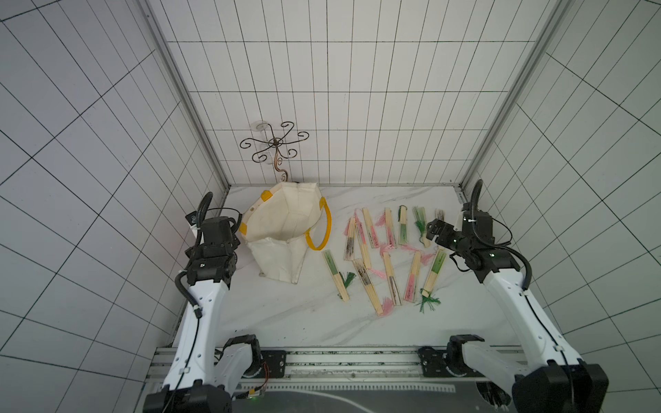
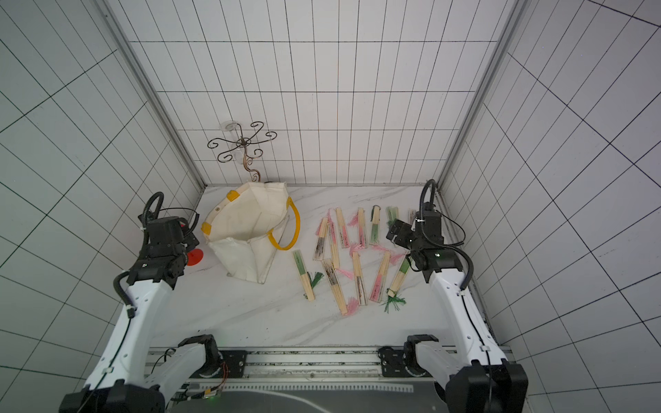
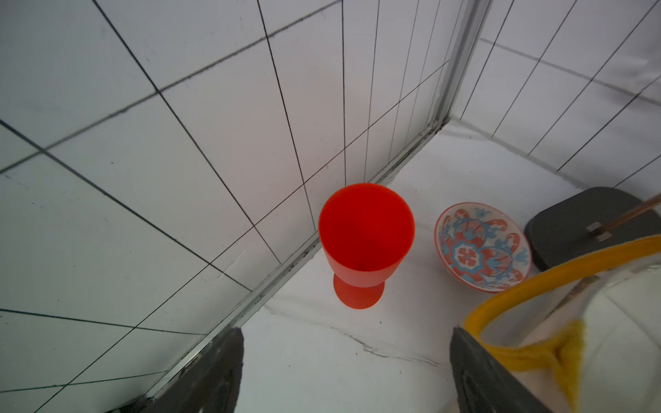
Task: Take out the folding fans from the tote bags
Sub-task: Reset both arms
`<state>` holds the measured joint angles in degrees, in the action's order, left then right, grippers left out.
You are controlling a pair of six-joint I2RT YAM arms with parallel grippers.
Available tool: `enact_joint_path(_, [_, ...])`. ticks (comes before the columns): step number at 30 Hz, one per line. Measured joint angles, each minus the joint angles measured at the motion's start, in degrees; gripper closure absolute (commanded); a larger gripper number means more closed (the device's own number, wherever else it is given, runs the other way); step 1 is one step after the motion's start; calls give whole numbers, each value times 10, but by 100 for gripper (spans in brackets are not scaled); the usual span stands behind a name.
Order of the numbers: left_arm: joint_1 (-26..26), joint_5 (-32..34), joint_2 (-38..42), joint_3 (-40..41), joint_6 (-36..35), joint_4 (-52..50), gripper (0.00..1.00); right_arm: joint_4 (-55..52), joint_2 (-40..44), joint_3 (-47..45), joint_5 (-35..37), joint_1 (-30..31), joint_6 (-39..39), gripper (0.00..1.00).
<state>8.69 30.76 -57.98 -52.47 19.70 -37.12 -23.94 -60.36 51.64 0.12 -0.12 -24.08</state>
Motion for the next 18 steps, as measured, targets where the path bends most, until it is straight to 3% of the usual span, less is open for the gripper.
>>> enact_joint_path(8, [-1,21,-21,54,23,7,13,0,4,-10,17,-79,-1,0])
enact_joint_path(18, [-42,-63,-9,124,34,112,12,47,12,-34,69,-97,-23,0])
